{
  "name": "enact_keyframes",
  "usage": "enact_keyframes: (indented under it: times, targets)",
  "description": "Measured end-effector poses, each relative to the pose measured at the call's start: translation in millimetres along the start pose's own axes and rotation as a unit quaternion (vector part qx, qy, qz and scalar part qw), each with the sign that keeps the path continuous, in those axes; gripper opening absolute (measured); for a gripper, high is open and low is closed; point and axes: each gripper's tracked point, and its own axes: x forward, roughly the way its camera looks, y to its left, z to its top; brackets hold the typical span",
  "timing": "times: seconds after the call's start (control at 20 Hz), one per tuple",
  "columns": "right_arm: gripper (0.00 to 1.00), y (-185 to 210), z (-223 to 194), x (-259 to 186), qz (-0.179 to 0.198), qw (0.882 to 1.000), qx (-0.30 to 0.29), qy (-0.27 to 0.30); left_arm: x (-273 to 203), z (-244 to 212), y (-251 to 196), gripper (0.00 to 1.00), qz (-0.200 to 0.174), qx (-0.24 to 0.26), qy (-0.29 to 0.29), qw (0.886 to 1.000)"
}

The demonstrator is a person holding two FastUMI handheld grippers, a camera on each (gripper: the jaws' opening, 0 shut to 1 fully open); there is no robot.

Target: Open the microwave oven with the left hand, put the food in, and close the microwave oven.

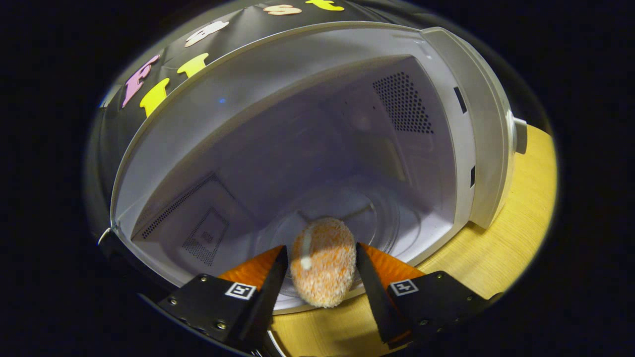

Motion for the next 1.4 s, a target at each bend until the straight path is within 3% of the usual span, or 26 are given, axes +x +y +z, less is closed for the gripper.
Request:
enact_keyframes:
  times: [0.1, 0.35, 0.65, 0.85, 1.15, 1.4]
  targets:
    - [0.94, -5.0, 2.8, -2.3, -0.005, 1.000, -0.015, -0.009, -1.2, -3.2, 2.7, 0.96, 0.003, -0.001, 0.003, 1.000]
    - [0.94, -10.5, 25.9, -37.3, 0.006, 0.998, -0.054, -0.007, -2.7, 4.0, 13.7, 1.00, 0.014, -0.006, -0.006, 1.000]
    - [0.94, -27.8, 131.0, -131.3, 0.047, 0.987, -0.136, -0.074, -6.1, 13.1, 26.3, 1.00, 0.027, -0.030, -0.018, 0.999]
    - [0.94, -71.4, 179.4, -193.1, 0.046, 0.973, -0.199, -0.109, -13.1, 3.9, 40.8, 1.00, 0.046, -0.023, -0.023, 0.998]
    - [0.94, -124.2, 218.4, -258.0, 0.041, 0.966, -0.235, -0.097, -22.9, -32.9, 62.0, 0.97, 0.085, -0.045, 0.009, 0.995]
    - [0.94, -154.2, 251.0, -293.4, 0.043, 0.963, -0.251, -0.091, -45.7, -100.3, 65.3, 0.98, 0.122, -0.033, 0.063, 0.990]
